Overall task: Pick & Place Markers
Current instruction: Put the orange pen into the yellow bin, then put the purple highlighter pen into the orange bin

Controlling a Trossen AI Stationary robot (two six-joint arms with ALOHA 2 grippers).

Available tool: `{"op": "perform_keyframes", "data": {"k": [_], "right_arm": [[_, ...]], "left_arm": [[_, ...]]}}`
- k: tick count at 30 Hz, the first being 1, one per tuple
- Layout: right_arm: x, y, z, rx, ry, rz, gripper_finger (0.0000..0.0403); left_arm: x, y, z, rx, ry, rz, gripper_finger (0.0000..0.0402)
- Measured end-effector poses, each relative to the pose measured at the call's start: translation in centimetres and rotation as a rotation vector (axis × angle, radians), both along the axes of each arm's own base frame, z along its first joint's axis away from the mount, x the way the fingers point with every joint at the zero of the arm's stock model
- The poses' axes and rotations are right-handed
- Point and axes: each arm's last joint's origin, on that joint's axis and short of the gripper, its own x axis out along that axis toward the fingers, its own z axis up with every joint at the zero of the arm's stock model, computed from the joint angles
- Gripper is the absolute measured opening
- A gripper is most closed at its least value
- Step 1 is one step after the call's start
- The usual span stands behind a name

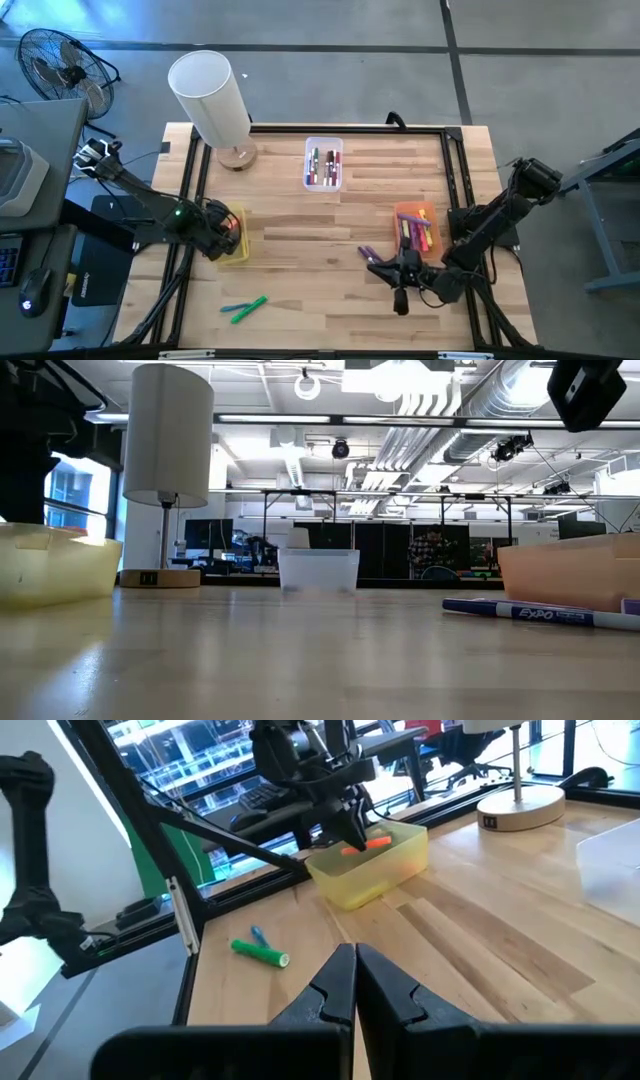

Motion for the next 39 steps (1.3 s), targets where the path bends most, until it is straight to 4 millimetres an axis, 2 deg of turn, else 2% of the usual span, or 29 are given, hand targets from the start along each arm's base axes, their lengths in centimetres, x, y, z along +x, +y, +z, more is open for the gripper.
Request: {"op": "perform_keyframes", "data": {"k": [6,11,15,20,23,28,32,35,39], "right_arm": [[0.5,-0.5,-0.1,0.0,0.009,0.0,0.0],[0.7,-0.7,-0.2,0.001,0.026,0.018,0.0],[0.7,-0.7,-0.3,-0.006,0.029,0.015,0.0],[0.7,-0.7,-0.4,-0.02,0.037,0.014,0.0],[0.7,-0.8,-0.5,-0.034,0.045,-0.002,0.0],[0.8,-1.0,-0.6,-0.057,0.06,0.003,0.0],[1.1,-1.3,-0.8,-0.157,0.098,0.046,0.0],[1.2,-1.3,-0.8,-0.193,0.109,0.074,0.0],[1.5,-1.7,-0.8,-0.158,0.107,0.06,0.0]], "left_arm": [[0.0,0.0,-0.1,0.003,0.016,-0.004,0.0137],[-0.1,0.0,0.6,-0.001,0.005,-0.057,0.0165],[0.8,-0.4,3.0,0.039,-0.085,-0.145,0.0157],[2.6,-1.3,6.4,0.123,-0.262,-0.295,0.0123],[4.2,-2.3,7.3,0.16,-0.36,-0.415,0.0097],[7.6,-4.6,6.9,0.291,-0.466,-0.652,0.0044],[9.7,-6.0,5.4,0.435,-0.44,-0.822,0.0005],[11.0,-6.7,4.1,0.514,-0.415,-0.81,0.001],[12.7,-7.4,2.3,0.495,-0.416,-0.808,0.0003]]}}
